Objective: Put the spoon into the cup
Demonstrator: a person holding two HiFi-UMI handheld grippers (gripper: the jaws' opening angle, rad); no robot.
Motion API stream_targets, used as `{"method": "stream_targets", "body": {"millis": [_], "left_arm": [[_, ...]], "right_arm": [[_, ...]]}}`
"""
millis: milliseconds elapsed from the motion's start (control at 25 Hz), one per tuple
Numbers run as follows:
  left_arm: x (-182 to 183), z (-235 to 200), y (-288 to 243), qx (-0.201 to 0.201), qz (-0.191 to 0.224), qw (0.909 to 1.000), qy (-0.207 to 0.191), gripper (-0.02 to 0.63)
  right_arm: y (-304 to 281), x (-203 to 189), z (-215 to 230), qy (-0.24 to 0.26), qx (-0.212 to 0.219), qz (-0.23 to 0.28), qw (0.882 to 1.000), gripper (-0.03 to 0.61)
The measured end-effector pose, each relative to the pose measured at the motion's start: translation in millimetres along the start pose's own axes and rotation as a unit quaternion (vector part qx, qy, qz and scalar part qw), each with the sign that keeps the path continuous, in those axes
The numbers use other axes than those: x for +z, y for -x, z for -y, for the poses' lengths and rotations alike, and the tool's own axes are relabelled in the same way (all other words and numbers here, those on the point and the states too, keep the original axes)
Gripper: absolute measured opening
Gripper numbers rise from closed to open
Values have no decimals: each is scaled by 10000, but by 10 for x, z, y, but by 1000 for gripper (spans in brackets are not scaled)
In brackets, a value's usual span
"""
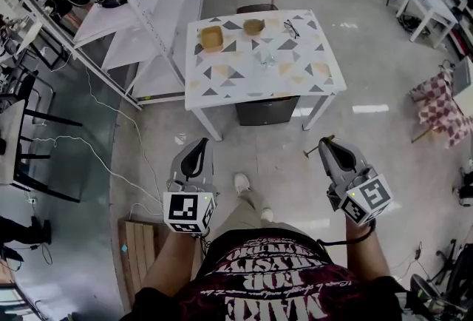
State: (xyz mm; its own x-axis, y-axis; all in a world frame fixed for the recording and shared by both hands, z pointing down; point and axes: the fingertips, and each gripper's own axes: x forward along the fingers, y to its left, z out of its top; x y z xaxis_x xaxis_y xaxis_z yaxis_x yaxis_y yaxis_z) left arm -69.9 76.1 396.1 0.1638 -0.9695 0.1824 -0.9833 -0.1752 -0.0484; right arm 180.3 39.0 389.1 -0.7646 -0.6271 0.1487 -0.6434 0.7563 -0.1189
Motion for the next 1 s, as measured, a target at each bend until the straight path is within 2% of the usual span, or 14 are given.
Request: {"method": "stream_targets", "body": {"millis": [440,1000], "left_arm": [[15,-107,-215,-131,43,9999,-8,2],[47,-349,-975,-395,-83,9992,-39,2]], "right_arm": [[-151,-16,86,-119,-142,2,9998,31],[-740,43,495,-229,-281,-93,9993,31]]}}
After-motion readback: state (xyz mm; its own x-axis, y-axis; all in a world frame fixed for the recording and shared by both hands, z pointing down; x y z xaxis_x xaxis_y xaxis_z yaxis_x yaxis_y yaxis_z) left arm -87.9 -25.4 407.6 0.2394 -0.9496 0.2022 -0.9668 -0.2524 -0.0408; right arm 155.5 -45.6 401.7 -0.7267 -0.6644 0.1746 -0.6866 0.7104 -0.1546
